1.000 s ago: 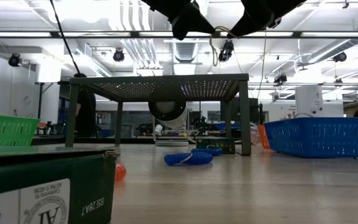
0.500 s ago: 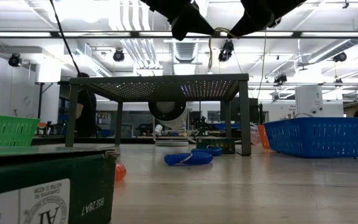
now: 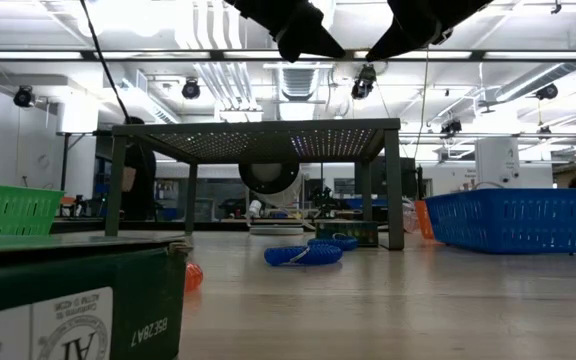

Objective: Pick & Place Office Desk Supplies
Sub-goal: Put the yellow rubber band into the orange bin

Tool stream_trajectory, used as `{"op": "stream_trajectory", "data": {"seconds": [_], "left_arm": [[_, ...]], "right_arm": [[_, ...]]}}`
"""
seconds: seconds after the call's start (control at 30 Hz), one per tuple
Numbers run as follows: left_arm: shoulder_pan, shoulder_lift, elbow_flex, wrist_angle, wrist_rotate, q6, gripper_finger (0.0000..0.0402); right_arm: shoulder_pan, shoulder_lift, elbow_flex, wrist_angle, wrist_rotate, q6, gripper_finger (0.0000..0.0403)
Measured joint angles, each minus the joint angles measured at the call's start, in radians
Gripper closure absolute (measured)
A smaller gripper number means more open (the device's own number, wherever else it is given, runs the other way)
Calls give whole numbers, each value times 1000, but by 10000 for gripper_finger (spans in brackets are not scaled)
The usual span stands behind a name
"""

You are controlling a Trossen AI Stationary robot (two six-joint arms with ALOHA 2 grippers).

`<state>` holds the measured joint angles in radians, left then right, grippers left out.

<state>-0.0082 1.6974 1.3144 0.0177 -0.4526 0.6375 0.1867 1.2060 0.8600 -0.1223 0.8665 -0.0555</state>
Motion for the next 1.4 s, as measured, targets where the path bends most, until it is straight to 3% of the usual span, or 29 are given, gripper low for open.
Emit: {"op": "stream_trajectory", "data": {"seconds": [0.5,0.63,0.77,1.1,1.4], "left_arm": [[0,0,0,0,0,-6,249],[0,0,0,0,0,-7,231],[0,0,0,-3,0,-7,225],[0,-15,0,-23,0,20,225],[0,-123,0,-81,0,-18,225]], "right_arm": [[0,0,0,0,0,-6,394],[0,0,0,1,62,-29,394],[-1,-13,0,1,143,-34,394],[-3,-167,0,0,143,-25,394],[-28,-332,1,-88,147,24,394]]}}
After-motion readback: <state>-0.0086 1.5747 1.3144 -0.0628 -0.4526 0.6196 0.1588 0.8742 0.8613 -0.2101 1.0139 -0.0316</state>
